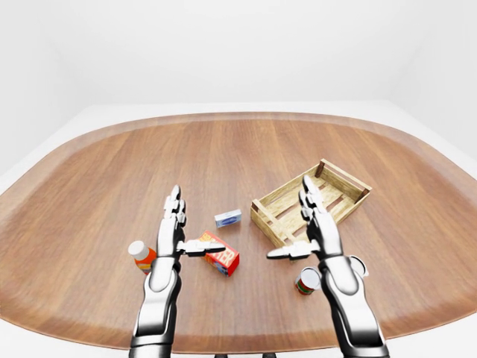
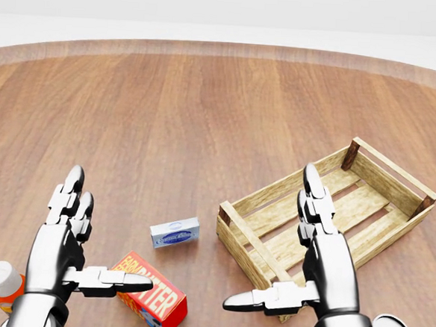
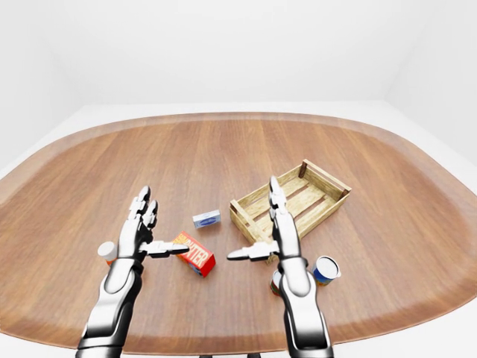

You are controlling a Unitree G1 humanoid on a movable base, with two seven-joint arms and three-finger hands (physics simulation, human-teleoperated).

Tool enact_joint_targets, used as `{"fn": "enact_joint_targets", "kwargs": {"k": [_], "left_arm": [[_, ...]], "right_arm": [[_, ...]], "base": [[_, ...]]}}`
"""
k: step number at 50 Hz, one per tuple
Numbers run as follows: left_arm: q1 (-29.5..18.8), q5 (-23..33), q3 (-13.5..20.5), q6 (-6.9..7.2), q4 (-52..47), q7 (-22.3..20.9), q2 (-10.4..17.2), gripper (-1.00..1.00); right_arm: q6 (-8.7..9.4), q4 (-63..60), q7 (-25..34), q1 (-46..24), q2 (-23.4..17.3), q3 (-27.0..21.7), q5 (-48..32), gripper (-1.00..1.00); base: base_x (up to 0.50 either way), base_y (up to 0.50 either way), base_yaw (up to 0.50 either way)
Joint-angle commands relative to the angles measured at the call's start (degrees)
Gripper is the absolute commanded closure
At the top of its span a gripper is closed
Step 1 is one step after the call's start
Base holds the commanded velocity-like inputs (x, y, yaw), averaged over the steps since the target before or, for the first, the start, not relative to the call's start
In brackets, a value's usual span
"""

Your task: Pick up the tomato sauce, and put it in the wooden tray.

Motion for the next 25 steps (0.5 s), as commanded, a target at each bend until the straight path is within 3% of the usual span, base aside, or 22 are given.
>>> {"fn": "enact_joint_targets", "kwargs": {"k": [1, 5, 10, 25], "left_arm": [[-0.12, -0.14, 0.14, 0.20, -0.02, 0.01, 0.08, -1.00], [-0.18, -0.29, 0.35, 0.54, -0.26, 0.04, 0.17, -1.00], [-0.38, -0.25, 0.38, -0.16, 0.63, 0.08, 0.17, -1.00], [-0.53, 0.00, 0.25, -0.47, 1.14, 0.18, 0.16, -1.00]], "right_arm": [[0.00, -4.46, 1.32, 2.26, -0.28, 1.11, -1.74, -1.00], [0.00, -5.69, 1.83, 3.08, -0.33, 1.03, -1.77, -1.00], [0.00, -8.69, 2.88, 4.65, -0.58, 1.28, -1.78, -1.00], [0.00, -11.64, 4.06, 7.70, -0.86, 2.52, -2.23, -1.00]], "base": [[0.00, 0.00, 0.00], [0.00, 0.00, 0.00], [0.00, 0.00, 0.00], [0.00, 0.00, 0.00]]}}
